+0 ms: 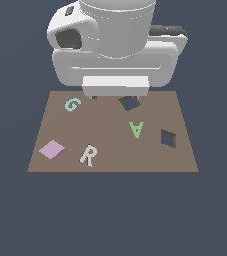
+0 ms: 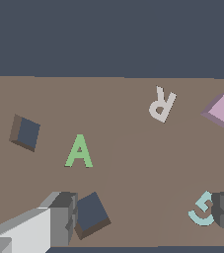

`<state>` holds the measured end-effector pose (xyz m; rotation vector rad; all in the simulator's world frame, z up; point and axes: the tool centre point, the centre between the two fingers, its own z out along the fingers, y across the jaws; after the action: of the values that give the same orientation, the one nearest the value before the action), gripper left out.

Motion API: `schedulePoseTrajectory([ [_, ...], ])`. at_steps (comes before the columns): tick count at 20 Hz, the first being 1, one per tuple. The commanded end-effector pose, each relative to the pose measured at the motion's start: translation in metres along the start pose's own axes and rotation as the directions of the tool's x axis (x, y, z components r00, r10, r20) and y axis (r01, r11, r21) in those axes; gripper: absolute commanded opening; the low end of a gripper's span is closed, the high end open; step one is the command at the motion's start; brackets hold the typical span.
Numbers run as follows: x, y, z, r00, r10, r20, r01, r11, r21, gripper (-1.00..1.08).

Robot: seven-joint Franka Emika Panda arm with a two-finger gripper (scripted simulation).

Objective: Insert a designated object into the corresponding slot on a board.

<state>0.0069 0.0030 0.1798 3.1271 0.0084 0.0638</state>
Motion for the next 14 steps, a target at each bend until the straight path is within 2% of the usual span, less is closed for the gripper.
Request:
schedulePoseTrajectory([
  [1,0.0,0.0,0.0,1.0,0.0,0.0,0.0,1.0,0.0,1.0],
  [8,0.008,0.008,0.007,0.999,0.041,0.002,-0.041,0.999,-0.001,1.0],
  [14,0.025,0.028,0.026,0.99,0.142,0.008,-0.142,0.99,-0.003,1.0],
])
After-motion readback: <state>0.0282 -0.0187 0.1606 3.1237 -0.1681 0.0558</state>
